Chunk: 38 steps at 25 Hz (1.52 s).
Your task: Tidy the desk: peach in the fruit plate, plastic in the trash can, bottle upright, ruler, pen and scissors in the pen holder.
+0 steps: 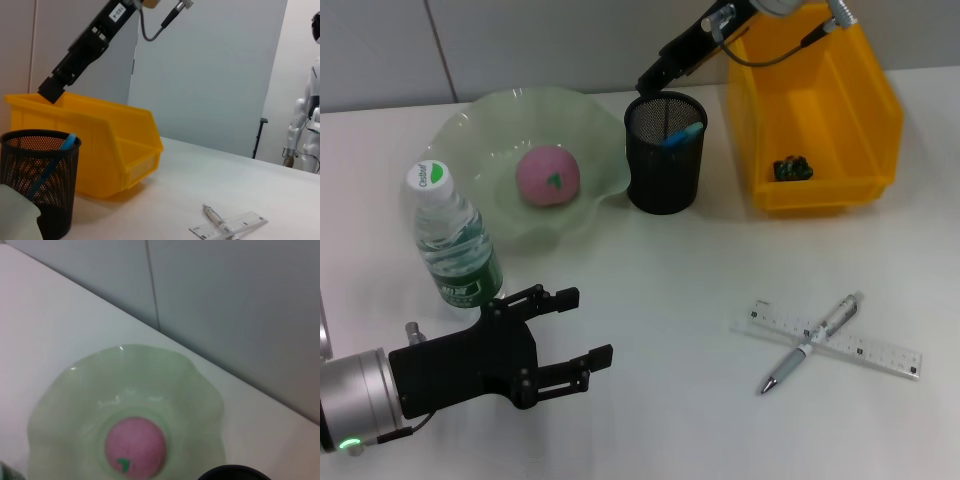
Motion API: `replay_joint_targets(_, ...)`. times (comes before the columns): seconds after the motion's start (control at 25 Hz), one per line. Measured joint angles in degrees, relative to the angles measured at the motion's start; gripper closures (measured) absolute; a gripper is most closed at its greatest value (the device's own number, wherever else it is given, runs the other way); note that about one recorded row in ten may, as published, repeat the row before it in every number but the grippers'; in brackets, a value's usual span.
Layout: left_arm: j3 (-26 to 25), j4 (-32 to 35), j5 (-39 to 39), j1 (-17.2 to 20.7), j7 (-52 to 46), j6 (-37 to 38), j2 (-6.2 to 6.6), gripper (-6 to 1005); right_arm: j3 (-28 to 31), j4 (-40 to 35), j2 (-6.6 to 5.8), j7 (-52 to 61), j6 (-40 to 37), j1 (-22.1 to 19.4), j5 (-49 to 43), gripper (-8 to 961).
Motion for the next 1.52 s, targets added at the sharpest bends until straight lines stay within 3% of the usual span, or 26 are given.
replay_joint_targets(0.12, 0.0, 0.0, 0.0, 0.0, 0.0, 0.0, 0.00, 190, -0.2, -4.8, 1.01, 0.0, -2.8, -1.8, 0.0, 282)
replay_joint_targets(0.2, 0.0, 0.1, 0.0, 0.0, 0.1, 0.0, 0.00, 190, -0.9, -13.4, 2.52, -0.1, -7.9, -5.1, 0.0, 246)
replay_joint_targets(0.4, 0.0, 0.2, -0.1, 0.1, 0.1, 0.0, 0.01, 191, -3.2, -24.0, 3.72, -0.5, -15.8, -10.2, 0.4, 247)
replay_joint_targets(0.6, 0.0, 0.3, -0.1, 0.1, 0.0, 0.0, 0.00, 191, -3.5, -28.1, 4.26, -3.0, -23.7, -13.7, 2.4, 248)
replay_joint_targets(0.96, -0.3, 0.0, -0.1, 0.2, 0.1, 0.4, -0.22, 190, -6.3, -28.8, 4.72, -8.3, -29.0, -17.3, 2.9, 249)
replay_joint_targets(1.52, -0.5, -0.1, -0.1, 0.2, 0.0, 0.7, -0.43, 190, -14.6, -28.5, 4.92, -12.8, -25.6, -23.9, 2.7, 250)
